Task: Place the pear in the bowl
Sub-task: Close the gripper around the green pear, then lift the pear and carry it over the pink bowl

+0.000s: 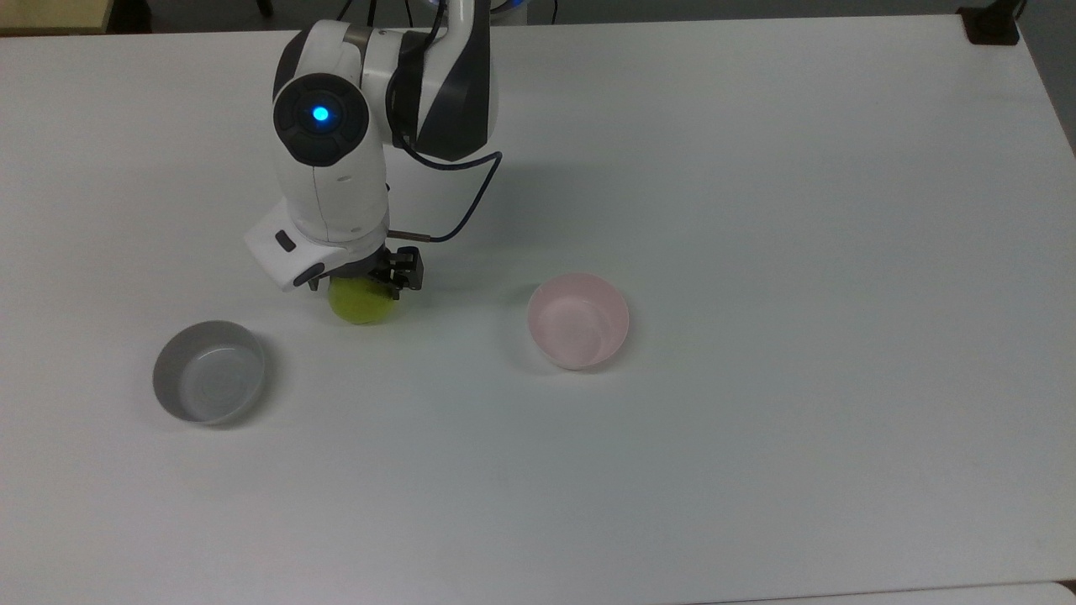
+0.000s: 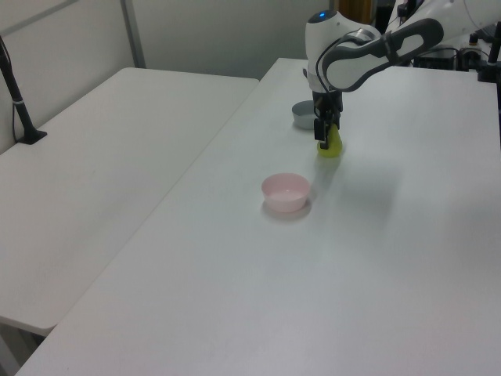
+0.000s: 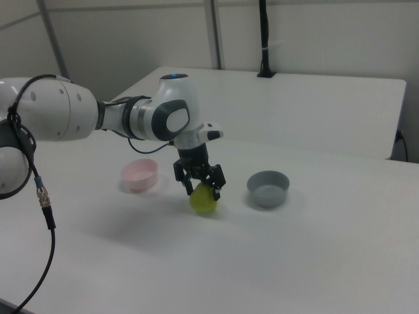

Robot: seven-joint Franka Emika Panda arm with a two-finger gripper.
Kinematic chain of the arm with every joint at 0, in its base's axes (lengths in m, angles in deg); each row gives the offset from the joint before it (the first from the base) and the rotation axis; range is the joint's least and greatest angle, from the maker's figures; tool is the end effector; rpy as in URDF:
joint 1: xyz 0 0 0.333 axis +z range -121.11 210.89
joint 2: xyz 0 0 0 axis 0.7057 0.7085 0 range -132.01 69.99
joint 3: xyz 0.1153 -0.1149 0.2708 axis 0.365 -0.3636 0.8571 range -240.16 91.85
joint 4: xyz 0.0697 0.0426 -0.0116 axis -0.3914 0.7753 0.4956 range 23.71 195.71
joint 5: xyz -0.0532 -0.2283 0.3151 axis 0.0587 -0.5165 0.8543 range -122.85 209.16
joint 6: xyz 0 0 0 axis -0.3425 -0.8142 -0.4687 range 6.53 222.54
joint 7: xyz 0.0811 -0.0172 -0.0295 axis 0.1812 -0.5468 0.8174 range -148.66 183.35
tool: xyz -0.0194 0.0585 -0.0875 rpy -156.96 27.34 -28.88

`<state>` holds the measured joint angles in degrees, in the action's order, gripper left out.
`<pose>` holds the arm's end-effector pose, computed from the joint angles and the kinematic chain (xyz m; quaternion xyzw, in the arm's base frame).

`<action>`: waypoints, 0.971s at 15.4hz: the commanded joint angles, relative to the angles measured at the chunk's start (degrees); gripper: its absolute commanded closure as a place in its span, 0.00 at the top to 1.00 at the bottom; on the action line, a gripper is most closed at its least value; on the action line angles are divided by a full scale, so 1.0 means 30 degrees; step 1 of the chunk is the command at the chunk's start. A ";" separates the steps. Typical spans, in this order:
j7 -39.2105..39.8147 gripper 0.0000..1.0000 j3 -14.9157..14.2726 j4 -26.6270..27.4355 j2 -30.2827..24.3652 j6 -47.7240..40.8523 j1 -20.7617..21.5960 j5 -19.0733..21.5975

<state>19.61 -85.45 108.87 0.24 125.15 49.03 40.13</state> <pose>0.6866 -0.0698 0.3322 0.9969 -0.0170 -0.0256 0.0723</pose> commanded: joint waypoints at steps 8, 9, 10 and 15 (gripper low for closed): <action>0.0387 0.35 -0.0336 -0.0215 -0.0278 -0.0093 0.0261 -0.0134; 0.0388 0.35 -0.0365 -0.0216 -0.0775 -0.0152 0.0232 -0.0105; 0.0388 0.35 -0.0365 -0.0216 -0.1186 -0.0327 0.0232 -0.0075; 0.0418 0.35 -0.0804 -0.1209 -0.2683 -0.2435 0.0407 0.0450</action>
<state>20.04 -86.13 106.23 -4.30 121.76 49.02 39.76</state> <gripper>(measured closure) 0.145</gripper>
